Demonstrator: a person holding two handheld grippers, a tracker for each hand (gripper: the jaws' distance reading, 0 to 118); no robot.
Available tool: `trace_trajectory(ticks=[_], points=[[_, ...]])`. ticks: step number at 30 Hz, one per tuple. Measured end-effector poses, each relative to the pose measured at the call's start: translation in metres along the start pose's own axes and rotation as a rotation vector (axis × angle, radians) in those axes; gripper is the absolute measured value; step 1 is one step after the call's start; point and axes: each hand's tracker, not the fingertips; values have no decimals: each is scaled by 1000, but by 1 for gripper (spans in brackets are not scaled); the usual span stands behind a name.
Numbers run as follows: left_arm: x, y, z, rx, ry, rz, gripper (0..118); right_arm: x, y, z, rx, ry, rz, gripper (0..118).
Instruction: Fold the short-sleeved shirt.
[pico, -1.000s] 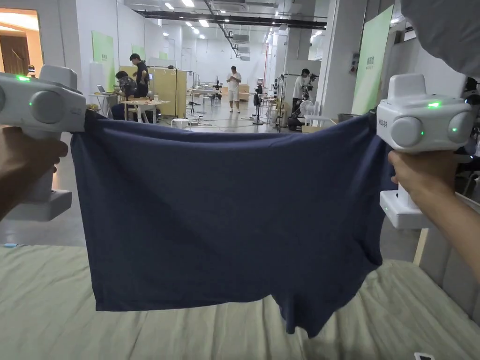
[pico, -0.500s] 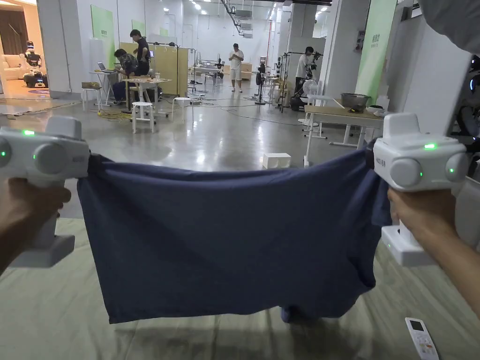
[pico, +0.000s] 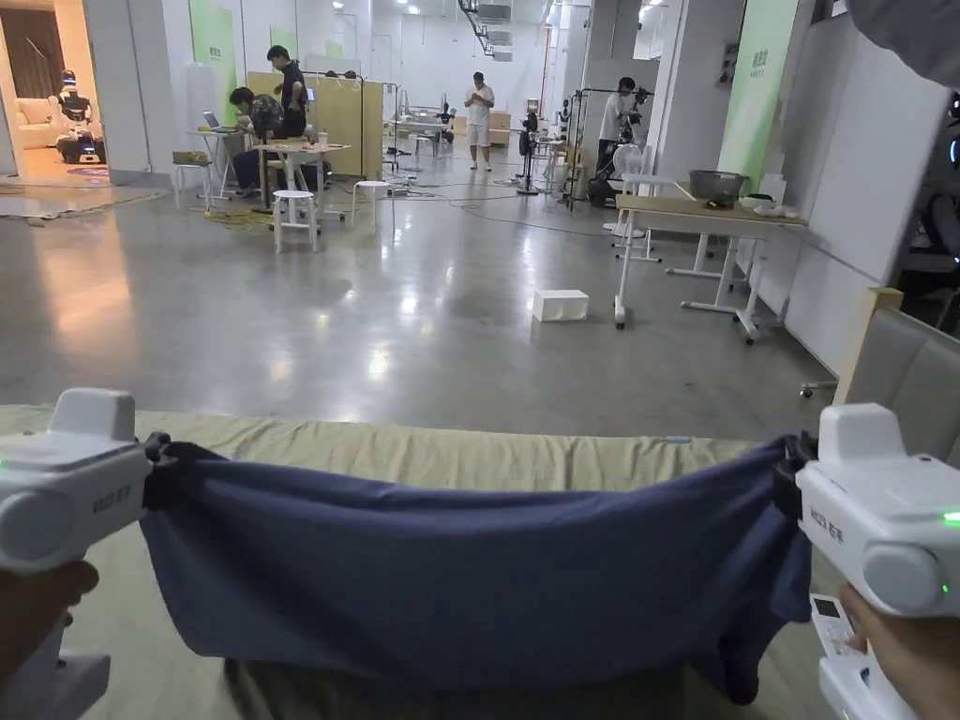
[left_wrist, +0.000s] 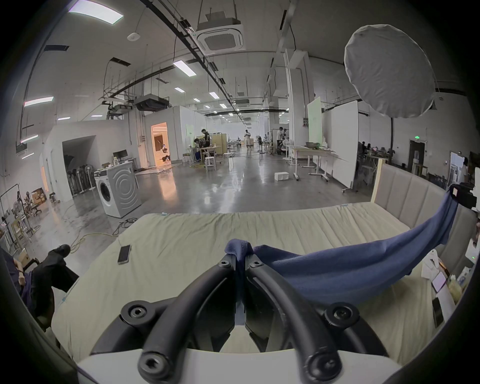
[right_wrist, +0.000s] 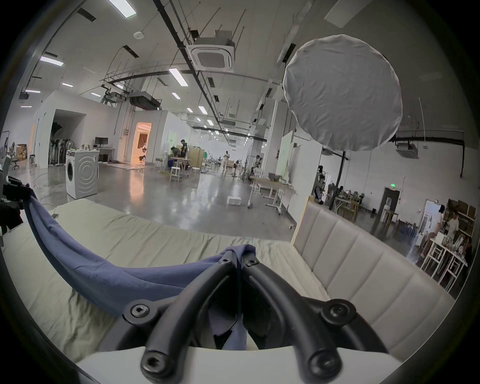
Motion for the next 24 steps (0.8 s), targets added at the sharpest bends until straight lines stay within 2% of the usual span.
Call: trace_trajectory(ticks=[10,11,12,14,16,18,22,23,24], points=[[-11,-111,82,-103,-10,10,6,1,-78,103,-149,65,7,2],[-11,-121,88,-116,-10,9,6,0,-89,111,-193,76,-22,2],[-13,-132,95,-140,-28,14,6,-1,-97,119,-185,74,3,2],[-15,-152,105,-183,-42,33,6,-2,-117,132,-268,92,-9,2],[-14,-175,114,-234,-50,17,6,-6,-139,145,-284,89,-1,2],[-14,-197,121,-281,-54,2,6,-10,-158,157,-344,101,38,2],[-22,-242,122,-396,-72,7,6,-17,-198,175,-506,163,10,2],[-20,-250,123,-418,-76,4,6,-18,-205,178,-510,128,43,2],[-18,-261,122,-444,-71,-4,6,-23,-216,180,-548,148,65,2]])
